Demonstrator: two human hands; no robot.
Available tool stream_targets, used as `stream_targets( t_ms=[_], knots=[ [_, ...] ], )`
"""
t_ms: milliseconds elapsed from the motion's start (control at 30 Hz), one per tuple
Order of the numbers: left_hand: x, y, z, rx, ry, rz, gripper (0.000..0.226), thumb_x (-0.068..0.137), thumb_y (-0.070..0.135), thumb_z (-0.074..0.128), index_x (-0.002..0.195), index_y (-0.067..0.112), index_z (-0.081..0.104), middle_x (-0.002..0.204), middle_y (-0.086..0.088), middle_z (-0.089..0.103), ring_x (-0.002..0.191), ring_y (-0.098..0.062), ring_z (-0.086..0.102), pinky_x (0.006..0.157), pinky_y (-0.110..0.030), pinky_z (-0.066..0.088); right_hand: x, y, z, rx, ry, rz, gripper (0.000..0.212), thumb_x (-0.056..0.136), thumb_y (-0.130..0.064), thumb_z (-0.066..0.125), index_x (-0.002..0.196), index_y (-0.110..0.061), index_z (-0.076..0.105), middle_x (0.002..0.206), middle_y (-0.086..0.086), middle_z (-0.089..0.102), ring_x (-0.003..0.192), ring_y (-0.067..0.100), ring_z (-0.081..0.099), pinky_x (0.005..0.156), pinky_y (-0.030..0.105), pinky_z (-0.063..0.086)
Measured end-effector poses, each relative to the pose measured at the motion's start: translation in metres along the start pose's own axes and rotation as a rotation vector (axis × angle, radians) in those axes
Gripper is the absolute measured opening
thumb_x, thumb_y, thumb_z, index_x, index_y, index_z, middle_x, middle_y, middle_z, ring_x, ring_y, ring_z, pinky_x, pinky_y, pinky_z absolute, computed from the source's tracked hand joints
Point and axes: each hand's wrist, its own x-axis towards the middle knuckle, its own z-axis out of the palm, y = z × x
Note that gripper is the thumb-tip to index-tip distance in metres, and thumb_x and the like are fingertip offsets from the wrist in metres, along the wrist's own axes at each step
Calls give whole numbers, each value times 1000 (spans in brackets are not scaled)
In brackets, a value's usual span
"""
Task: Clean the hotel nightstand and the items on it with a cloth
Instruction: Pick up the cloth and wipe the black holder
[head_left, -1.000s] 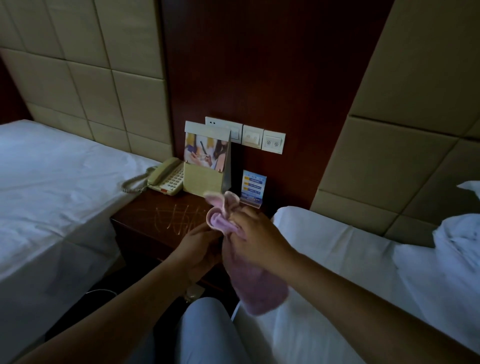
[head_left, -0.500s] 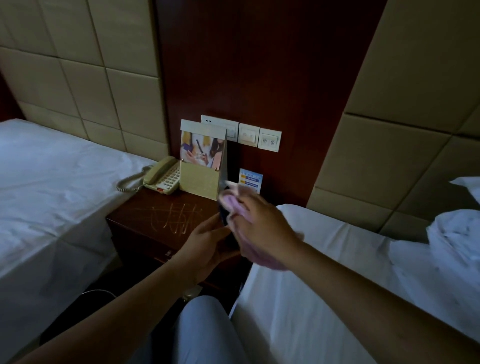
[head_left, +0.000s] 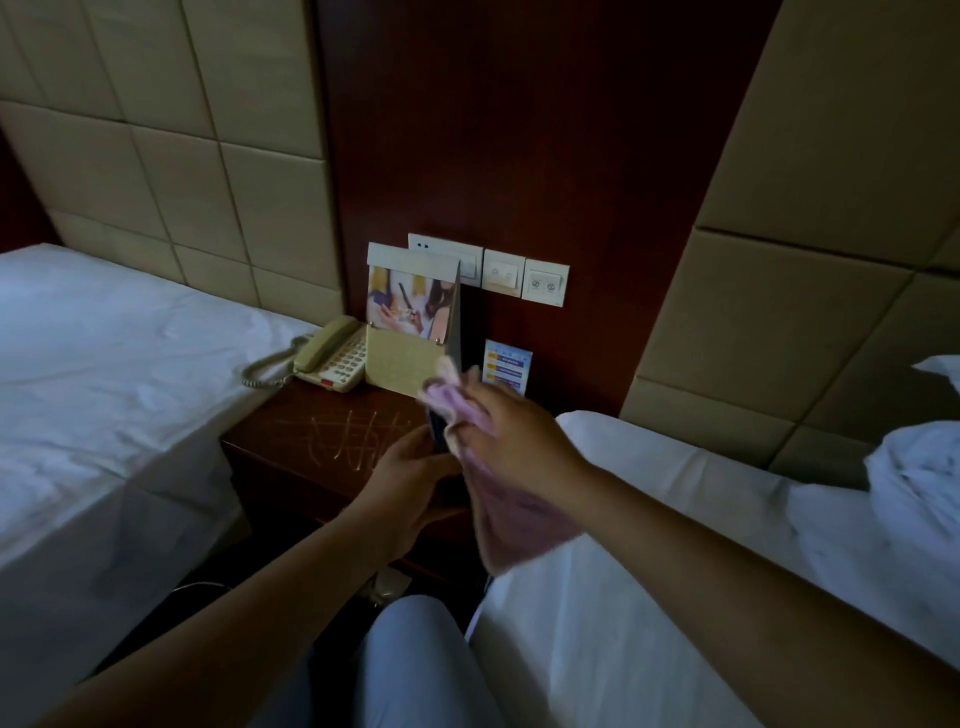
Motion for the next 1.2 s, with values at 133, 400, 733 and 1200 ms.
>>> stream_targets(
  t_ms=[133, 400, 733, 1200],
  knots=[
    [2, -4, -7, -38, 50, 3, 43, 92, -13, 53, 121, 14, 68, 113, -19, 72, 96, -34, 72, 81, -49, 60, 1, 12, 8, -85, 3, -62, 44, 95, -37, 61, 138, -28, 54, 143, -3, 53, 120, 26, 56, 94, 40, 48],
    [-2, 8, -24, -118, 54, -22, 56, 94, -8, 55, 137, 27, 60, 128, -8, 70, 118, -33, 66, 87, -51, 59, -18, 81, -12, 1, 55, 440, 27, 98, -42, 53, 121, -30, 58, 114, -4, 68, 104, 23, 65, 77, 33, 43],
    [-2, 9, -12, -51, -16, -74, 55, 94, -9, 54, 132, 30, 64, 125, -7, 72, 117, -32, 67, 89, -51, 59, -11, 85, -32, 268, 151, 530, 23, 97, -36, 59, 114, -22, 64, 104, -3, 71, 97, 18, 66, 83, 36, 51],
    [18, 8, -18, -193, 168, 9, 53, 99, -6, 48, 131, 33, 62, 129, -5, 67, 119, -30, 63, 81, -46, 60, -39, 75, -16, 631, 118, 708, 16, 96, -37, 60, 98, -24, 69, 93, 2, 76, 87, 17, 72, 76, 35, 60]
  ],
)
